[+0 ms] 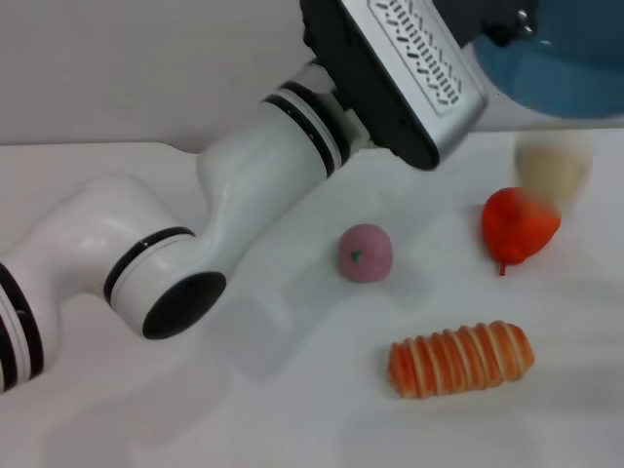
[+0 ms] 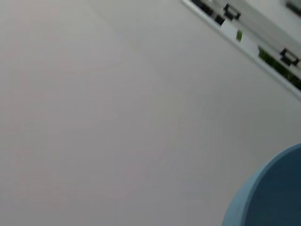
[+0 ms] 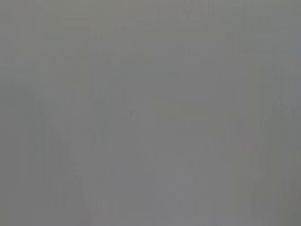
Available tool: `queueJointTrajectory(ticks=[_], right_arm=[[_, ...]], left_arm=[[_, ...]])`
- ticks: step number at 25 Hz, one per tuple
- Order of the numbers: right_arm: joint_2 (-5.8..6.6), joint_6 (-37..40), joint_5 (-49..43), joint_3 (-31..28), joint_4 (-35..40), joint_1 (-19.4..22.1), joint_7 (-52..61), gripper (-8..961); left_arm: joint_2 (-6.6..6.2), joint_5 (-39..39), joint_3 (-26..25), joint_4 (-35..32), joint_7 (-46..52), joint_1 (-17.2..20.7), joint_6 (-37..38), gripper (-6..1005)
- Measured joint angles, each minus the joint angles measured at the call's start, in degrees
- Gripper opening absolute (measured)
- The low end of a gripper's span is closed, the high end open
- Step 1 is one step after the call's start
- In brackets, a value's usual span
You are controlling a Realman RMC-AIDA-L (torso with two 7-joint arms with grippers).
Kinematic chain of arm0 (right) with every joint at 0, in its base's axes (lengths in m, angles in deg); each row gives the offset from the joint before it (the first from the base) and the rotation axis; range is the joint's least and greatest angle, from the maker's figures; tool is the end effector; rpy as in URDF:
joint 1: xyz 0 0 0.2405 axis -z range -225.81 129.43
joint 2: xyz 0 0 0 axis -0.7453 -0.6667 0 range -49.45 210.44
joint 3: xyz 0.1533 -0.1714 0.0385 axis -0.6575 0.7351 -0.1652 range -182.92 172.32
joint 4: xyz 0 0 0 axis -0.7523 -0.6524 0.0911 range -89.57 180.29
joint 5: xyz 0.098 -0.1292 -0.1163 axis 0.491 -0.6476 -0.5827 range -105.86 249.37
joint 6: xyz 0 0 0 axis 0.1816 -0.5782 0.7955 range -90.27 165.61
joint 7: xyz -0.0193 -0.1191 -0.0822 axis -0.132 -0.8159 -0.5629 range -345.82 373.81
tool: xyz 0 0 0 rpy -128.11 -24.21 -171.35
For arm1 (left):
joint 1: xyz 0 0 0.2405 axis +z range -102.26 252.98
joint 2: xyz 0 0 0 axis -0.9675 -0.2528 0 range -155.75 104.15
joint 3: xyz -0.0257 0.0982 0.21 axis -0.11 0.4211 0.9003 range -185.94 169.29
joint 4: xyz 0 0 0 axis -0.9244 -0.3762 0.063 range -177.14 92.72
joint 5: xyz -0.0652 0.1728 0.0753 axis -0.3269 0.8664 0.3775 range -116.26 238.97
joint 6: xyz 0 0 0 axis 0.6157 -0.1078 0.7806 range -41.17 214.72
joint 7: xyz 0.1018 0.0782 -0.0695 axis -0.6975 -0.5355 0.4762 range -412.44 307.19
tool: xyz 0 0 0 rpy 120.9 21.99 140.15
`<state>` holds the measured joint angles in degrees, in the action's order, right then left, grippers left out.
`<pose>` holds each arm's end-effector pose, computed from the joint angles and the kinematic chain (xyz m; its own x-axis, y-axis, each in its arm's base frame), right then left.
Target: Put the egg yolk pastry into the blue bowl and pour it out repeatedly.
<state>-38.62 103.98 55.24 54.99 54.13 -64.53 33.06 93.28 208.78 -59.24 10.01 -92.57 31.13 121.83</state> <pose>0.3702 0.2784 0.0554 0.6678 0.0126 -0.7442 -0.7413 0.1009 -0.6635 -0.0011 0.3607 -0.0728 0.7102 -0.6668 0.2257 -0.1061 -0.4184 -0.9020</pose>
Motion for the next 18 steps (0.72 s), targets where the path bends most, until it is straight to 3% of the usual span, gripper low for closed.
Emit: queueJointTrajectory(ticks=[4, 10, 18], right_arm=[[0.00, 0.0, 0.0, 0.0, -0.6, 0.0, 0.0, 614], [0.03, 0.1, 0.0, 0.2, -0.6, -0.1, 0.0, 614], [0.05, 0.2, 0.0, 0.4, -0.6, -0.7, 0.0, 614]], left_arm=[[0.01, -0.6, 0.1, 0.2, 0.2, -1.0, -2.6, 0], [-0.01, -4.5, -1.8, 0.1, 0.2, -3.6, -13.1, -1], [-0.53, -5.2, -15.6, 4.2, 0.3, -3.2, -40.4, -1]])
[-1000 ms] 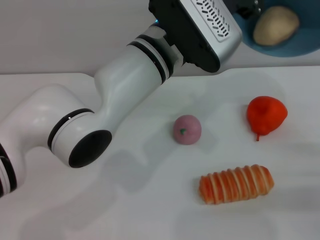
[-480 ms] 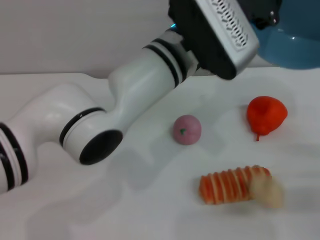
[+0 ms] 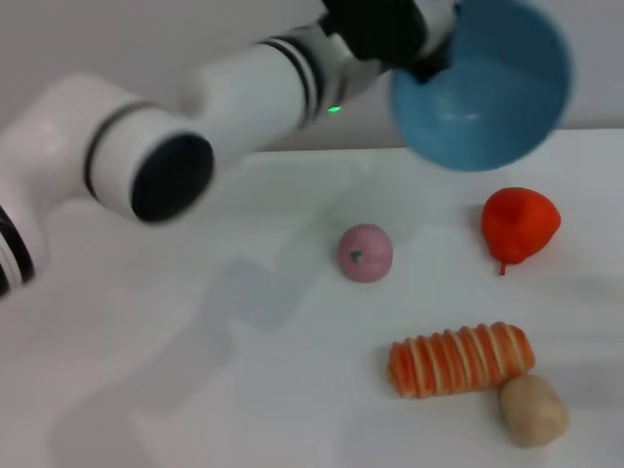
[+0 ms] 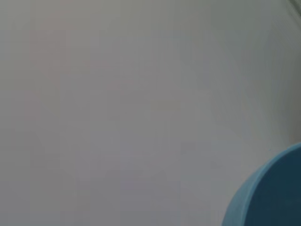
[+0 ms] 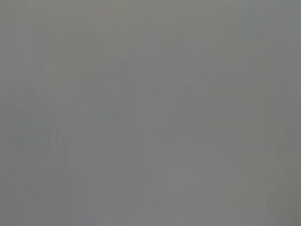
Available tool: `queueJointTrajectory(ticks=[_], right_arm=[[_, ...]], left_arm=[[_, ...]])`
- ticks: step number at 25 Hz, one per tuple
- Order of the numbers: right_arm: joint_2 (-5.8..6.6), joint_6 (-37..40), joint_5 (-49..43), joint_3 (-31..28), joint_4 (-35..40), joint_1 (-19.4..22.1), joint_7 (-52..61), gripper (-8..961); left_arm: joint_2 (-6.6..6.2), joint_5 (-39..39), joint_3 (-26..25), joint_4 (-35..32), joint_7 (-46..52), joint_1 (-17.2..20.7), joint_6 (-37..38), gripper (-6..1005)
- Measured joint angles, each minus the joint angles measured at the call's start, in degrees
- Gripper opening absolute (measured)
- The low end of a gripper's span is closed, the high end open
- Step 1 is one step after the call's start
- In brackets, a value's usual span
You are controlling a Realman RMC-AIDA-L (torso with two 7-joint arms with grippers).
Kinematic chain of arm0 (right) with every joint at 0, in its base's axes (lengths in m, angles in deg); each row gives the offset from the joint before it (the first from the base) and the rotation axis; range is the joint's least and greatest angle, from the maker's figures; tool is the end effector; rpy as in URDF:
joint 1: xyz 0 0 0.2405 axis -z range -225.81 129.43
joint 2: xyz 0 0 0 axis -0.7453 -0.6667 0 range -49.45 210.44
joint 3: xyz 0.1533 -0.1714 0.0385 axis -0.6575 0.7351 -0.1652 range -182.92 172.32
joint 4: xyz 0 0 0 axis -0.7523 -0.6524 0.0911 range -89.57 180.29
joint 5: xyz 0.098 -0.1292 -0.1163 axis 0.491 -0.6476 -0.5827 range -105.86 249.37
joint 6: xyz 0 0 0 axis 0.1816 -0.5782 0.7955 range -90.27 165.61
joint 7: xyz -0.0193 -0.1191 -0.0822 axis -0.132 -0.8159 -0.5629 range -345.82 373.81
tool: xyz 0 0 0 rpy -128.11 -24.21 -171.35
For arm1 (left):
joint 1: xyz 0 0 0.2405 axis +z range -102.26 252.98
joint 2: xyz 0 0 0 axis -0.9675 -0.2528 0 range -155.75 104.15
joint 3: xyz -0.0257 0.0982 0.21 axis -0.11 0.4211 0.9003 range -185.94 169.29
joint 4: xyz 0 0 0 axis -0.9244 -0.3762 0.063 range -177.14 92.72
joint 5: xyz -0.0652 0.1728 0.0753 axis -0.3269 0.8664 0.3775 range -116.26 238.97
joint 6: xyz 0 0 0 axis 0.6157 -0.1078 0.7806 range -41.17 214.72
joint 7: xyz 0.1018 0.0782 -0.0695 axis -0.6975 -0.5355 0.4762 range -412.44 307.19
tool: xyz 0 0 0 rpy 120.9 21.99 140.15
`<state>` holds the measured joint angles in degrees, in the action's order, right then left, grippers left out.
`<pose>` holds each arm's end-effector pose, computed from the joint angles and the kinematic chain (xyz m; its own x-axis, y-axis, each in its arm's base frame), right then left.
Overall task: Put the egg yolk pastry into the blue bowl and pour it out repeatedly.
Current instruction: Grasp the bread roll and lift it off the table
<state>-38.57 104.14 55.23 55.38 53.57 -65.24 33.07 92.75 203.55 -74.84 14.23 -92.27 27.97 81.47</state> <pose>0.3673 0.2815 0.0532 0.6671 0.0127 -0.7448 -0.7428 0.0865 -0.6639 -0.0311 0.4101 -0.0715 0.9615 -0.2384 0.1370 -0.0449 -0.6277 -0.7772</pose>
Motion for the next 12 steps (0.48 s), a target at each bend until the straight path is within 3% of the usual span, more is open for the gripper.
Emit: queueJointTrajectory(ticks=[7, 12], right_arm=[[0.06, 0.0, -0.2, 0.1, 0.1, -0.4, 0.0, 615], [0.06, 0.0, -0.5, 0.5, 0.2, -0.7, 0.0, 615]], left_arm=[[-0.50, 0.7, -16.0, 3.8, 1.2, 2.7, -24.4, 0], [-0.69, 4.1, -25.8, 4.2, 1.4, 2.4, -43.0, 0]])
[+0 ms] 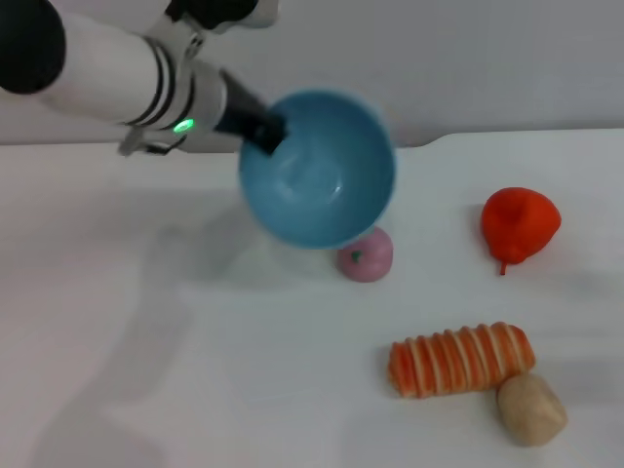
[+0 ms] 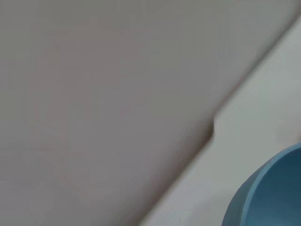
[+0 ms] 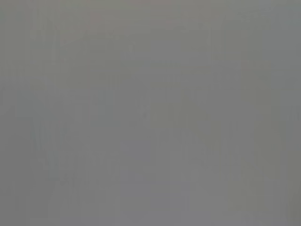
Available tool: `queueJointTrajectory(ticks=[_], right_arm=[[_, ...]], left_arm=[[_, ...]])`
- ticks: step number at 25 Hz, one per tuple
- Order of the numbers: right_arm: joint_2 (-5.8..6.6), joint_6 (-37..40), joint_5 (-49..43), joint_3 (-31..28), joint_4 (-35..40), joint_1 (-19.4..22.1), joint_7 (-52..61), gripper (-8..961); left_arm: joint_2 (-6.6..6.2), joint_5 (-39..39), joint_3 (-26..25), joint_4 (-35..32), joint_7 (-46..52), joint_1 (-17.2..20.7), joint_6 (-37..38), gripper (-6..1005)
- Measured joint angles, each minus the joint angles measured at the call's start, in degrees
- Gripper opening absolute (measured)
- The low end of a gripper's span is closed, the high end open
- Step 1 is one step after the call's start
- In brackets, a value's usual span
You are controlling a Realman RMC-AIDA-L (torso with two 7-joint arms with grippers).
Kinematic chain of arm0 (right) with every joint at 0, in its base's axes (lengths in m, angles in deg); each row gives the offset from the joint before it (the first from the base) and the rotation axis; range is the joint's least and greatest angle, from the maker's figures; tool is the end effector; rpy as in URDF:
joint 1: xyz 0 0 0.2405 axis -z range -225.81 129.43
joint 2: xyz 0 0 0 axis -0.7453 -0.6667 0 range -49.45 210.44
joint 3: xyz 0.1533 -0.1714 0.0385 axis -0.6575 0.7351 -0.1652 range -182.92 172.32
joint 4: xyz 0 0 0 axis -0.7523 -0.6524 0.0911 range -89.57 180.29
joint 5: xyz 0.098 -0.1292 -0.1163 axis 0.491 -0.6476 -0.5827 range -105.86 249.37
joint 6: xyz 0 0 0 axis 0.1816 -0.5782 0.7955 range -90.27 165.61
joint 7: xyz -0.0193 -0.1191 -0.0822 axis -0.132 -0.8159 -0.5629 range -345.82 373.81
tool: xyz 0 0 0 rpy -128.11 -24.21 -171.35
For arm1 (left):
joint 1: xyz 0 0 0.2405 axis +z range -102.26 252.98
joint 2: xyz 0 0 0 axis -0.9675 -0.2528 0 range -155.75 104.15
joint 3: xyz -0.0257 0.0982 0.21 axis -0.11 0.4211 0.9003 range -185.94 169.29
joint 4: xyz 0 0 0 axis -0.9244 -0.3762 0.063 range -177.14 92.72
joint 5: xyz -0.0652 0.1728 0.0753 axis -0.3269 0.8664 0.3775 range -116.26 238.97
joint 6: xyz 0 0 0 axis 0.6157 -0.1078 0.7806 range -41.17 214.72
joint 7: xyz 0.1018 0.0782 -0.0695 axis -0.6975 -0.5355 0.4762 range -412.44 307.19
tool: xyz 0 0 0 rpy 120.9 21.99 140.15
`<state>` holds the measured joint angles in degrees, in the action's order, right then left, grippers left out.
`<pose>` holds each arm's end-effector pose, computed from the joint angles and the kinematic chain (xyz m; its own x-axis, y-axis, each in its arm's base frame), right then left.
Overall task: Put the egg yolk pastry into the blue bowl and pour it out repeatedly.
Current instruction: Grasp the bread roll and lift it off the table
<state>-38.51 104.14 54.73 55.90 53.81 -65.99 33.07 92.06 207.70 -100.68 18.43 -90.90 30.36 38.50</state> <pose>0.3617 0.2874 0.0521 0.6728 0.0200 -0.7395 -0.7391 0.0604 -0.6708 -0.1162 0.4221 -0.0189 0.9439 0.3300 0.0154 0.2606 -0.7151 -0.6487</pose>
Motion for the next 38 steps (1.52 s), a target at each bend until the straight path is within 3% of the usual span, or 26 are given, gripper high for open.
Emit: queueJointTrajectory(ticks=[7, 11, 15, 18, 21, 24, 29, 33, 38], right_arm=[[0.15, -1.0, -1.9, 3.2, 1.7, -0.9, 2.5, 615], [0.27, -4.9, -6.2, 4.3, 7.1, -0.4, 8.3, 615], [0.39, -15.4, -21.9, 4.4, 20.0, 0.7, 23.0, 614], [0.27, -23.6, -40.3, 5.3, 32.7, 1.3, 40.5, 614], [0.34, -26.2, -57.9, 6.4, 41.2, 0.8, 60.8, 614], [0.78, -23.2, -75.1, 5.5, 46.5, -1.3, 82.0, 614], [1.83, -11.4, -93.7, 2.4, 51.2, -6.0, 104.8, 612], [2.74, -1.6, -102.6, -0.6, 53.7, -8.5, 117.1, 611], [3.66, 8.4, -105.4, -1.7, 53.9, -10.5, 121.8, 609]], left_arm=[[0.07, 3.5, -0.9, -0.3, 1.0, 0.3, -11.0, -1], [0.09, 6.6, -0.9, -0.3, 3.5, 0.0, -14.6, -1], [0.09, 7.3, -1.3, -0.2, 4.7, -0.1, -15.4, 0], [0.09, 7.2, -1.6, -0.1, 6.5, -0.6, -16.0, 0], [0.06, 7.0, -2.1, -0.3, 8.8, -1.1, -16.0, 0], [0.19, 6.9, -1.7, -0.4, 9.0, -1.3, -15.6, -1], [0.33, 6.9, -1.1, -1.6, 9.4, -1.2, -14.8, -1], [0.33, 6.9, -1.5, -1.9, 9.6, -1.0, -13.3, 0], [0.36, 6.9, -1.1, -3.3, 9.6, -1.3, -11.7, 0]])
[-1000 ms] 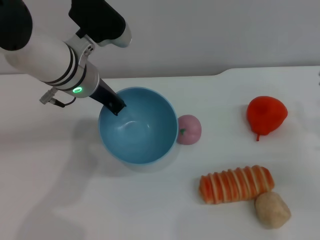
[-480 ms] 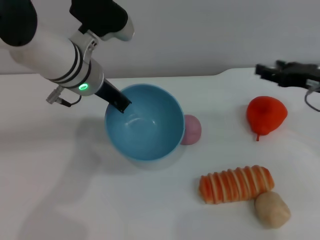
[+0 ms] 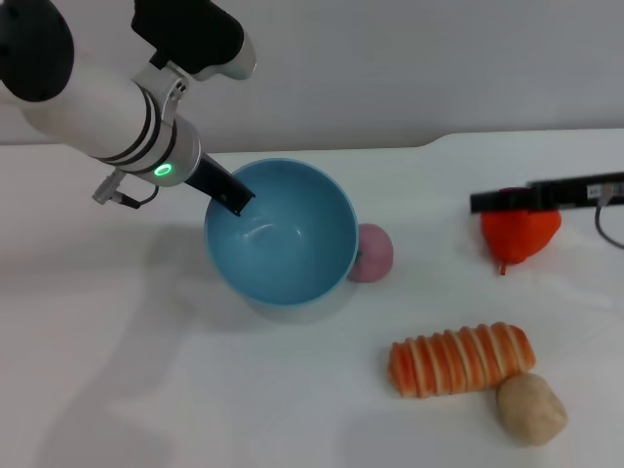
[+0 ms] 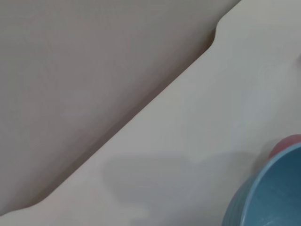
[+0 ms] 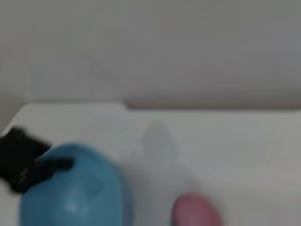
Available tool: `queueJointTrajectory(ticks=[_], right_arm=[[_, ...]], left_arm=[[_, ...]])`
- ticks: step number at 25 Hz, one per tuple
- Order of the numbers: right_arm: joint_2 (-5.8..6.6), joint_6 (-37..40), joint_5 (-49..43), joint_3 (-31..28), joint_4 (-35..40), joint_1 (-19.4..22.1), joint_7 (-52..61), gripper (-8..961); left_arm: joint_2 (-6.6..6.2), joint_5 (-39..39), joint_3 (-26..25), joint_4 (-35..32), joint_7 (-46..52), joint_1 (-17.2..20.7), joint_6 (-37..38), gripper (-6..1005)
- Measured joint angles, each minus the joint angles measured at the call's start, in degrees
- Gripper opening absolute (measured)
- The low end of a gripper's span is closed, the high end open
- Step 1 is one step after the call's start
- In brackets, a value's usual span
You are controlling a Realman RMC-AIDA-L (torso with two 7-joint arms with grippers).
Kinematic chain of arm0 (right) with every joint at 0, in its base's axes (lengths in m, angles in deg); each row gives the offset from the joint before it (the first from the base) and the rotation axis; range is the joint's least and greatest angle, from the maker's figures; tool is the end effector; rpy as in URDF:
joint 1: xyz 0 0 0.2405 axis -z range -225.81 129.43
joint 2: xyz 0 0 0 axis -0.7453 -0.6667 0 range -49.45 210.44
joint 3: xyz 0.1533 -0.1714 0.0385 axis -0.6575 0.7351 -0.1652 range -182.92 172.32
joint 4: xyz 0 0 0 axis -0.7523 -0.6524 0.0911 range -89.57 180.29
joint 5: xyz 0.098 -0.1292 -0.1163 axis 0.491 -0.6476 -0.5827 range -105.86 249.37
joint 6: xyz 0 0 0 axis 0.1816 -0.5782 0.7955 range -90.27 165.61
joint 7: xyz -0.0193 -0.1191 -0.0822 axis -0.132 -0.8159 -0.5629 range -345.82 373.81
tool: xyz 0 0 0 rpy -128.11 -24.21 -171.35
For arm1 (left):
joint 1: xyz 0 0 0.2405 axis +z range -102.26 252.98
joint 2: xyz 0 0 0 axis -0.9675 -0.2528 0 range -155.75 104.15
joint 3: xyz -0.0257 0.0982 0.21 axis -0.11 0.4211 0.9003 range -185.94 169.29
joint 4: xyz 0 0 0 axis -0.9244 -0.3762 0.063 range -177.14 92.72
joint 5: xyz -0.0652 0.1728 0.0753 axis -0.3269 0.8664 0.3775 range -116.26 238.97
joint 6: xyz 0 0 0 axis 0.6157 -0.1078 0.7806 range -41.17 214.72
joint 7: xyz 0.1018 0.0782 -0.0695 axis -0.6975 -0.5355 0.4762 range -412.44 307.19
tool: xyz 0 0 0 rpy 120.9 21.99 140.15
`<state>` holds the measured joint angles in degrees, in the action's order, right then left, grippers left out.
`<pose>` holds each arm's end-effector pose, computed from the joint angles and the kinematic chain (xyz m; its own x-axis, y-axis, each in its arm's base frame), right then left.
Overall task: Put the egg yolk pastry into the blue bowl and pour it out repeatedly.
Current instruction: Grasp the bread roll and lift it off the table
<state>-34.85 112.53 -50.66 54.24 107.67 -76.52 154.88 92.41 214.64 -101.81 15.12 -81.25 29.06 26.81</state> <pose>0.2211 0.3594 0.0524 0.4788 -0.7793 -0.4043 -0.8779 -0.4237 -0.2229 -0.1502 0.4055 -0.0251 0.8262 0.5539 -0.1029 0.3820 -0.6851 -0.6203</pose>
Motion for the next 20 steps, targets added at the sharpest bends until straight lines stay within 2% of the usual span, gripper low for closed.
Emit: queueJointTrajectory(ticks=[6, 14, 20], right_arm=[[0.08, 7.2, -0.4, 0.1, -1.9, -0.4, 3.0, 609], [0.01, 11.0, -2.5, 0.0, -4.6, 0.2, 6.6, 610], [0.08, 14.0, -7.1, 0.3, -8.1, -1.0, 8.1, 610]], left_arm=[[-0.01, 0.0, 0.0, -1.0, 0.0, -0.7, 0.9, 0], [-0.01, 0.0, 0.0, -1.6, -0.5, -0.7, 1.9, 1], [-0.01, 0.0, 0.2, -2.0, -0.5, -0.8, 2.3, 1]])
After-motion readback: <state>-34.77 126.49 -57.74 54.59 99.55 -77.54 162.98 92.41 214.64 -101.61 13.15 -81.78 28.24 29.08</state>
